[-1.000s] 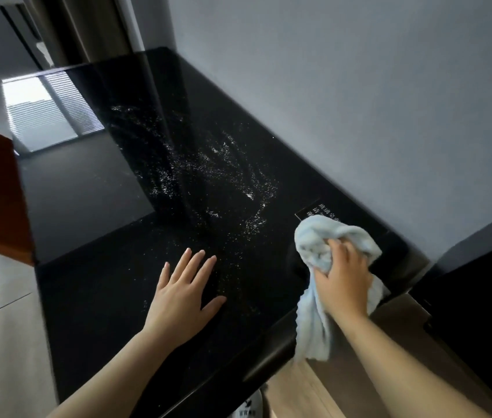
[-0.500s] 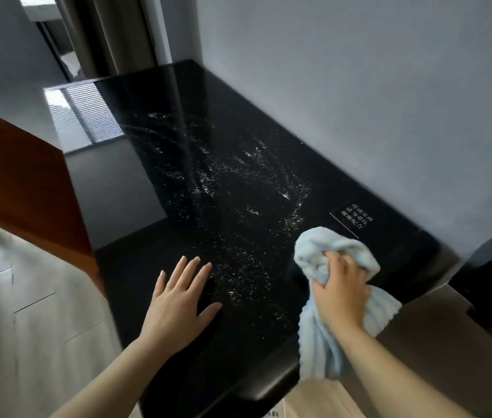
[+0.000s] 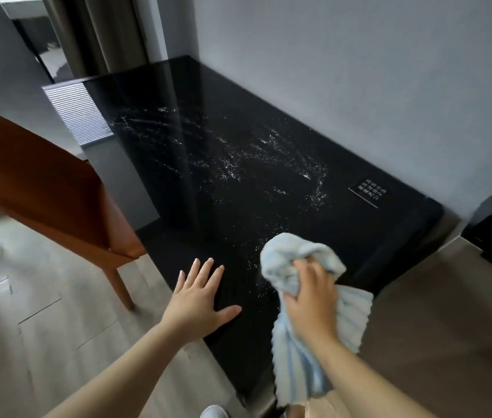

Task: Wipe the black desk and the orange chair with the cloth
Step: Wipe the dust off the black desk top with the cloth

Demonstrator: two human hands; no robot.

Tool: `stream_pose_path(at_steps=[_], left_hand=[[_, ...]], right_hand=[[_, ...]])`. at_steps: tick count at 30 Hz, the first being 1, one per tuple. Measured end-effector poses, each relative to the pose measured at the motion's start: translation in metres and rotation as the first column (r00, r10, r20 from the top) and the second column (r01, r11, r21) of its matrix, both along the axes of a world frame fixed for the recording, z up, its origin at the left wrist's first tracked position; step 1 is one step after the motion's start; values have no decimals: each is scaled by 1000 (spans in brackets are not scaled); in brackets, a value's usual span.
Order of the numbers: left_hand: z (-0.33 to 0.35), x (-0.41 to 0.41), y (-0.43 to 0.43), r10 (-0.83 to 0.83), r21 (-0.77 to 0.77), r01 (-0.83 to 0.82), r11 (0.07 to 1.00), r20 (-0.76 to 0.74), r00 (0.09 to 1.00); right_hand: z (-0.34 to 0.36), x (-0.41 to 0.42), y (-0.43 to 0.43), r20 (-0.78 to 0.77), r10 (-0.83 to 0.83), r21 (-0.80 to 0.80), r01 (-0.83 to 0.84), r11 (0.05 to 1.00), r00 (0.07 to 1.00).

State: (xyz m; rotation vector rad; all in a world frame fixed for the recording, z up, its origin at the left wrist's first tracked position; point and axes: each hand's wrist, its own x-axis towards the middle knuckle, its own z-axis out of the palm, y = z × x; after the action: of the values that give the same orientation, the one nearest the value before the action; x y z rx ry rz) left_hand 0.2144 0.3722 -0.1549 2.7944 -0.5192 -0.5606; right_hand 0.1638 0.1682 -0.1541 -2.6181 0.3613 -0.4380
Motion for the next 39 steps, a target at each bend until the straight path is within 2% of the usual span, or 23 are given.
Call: stream_pose_path(at_steps=[2,3,4,7,9,10,12,15,16,17,20,21,22,23,25,27,28,29,31,32,34,36,39], left_hand=[[3,2,6,-57,-4,57,998,0,998],[4,3,10,-89,-4,89,996,-6,996],[6,5,14,-121,-3,120,993,-24,992],[9,12,24,-223,18,225,974,-95,970],[8,14,28,-274,40,279,959,-97,957],[6,14,30,-286,44,290,956,-89,954],[3,13,32,-289,39,292,956,-59,955],[2,12,32,-289,33,290,957,-20,957],[2,12,32,-291,39,292,956,-16,956],[2,12,32,-290,44,291,956,-16,957],[4,11,32,-270,37,271,962,-32,962],[4,11,33,-263,28,264,964,-38,964],[4,11,33,-258,20,259,966,-42,965],[5,11,32,-253,15,254,967,-49,966],[7,10,31,-246,10,247,969,-57,968],[9,10,29,-242,16,244,970,-57,968],[9,9,29,-239,29,241,970,-57,969],[10,10,29,-235,44,238,970,-59,970],[9,11,28,-222,67,227,972,-79,972],[8,12,28,-213,73,219,973,-81,974],[7,13,27,-211,90,218,972,-81,974],[8,12,25,-176,79,185,980,-102,979],[15,14,20,-91,4,91,996,-55,994]], right_hand=[[-5,-19,32,39,202,27,-203,979,979],[-3,-19,32,53,256,55,-258,964,965],[0,-15,23,55,235,92,-239,967,970],[10,-1,-19,-16,-98,138,99,985,995],[12,-1,-24,-61,-215,59,219,974,975],[12,-4,-12,-69,-193,9,194,981,979],[4,-17,23,-18,-10,-12,9,1000,1000],[-4,-35,48,38,310,19,-311,950,950],[-3,-31,38,31,335,42,-336,941,942],[-2,-24,22,12,280,57,-280,958,960],[4,-7,-20,-74,-125,29,127,991,989],[6,-6,-21,-81,-199,10,200,980,977],[8,-7,-13,-77,-199,-13,199,980,977],[6,-10,0,-57,-127,-32,125,992,990],[2,-23,31,4,131,-8,-131,991,991],[2,-34,47,42,357,119,-360,926,933],[7,-33,42,78,402,193,-410,892,912],[10,-27,29,122,379,222,-398,890,917],[15,-9,-8,180,155,155,-183,971,971],[17,2,-33,162,-7,98,-9,995,987],[19,16,-66,-18,-258,-4,258,966,966],[15,12,-61,-123,-273,-99,262,960,954],[5,-13,-6,-10,17,-69,-18,997,1000]])
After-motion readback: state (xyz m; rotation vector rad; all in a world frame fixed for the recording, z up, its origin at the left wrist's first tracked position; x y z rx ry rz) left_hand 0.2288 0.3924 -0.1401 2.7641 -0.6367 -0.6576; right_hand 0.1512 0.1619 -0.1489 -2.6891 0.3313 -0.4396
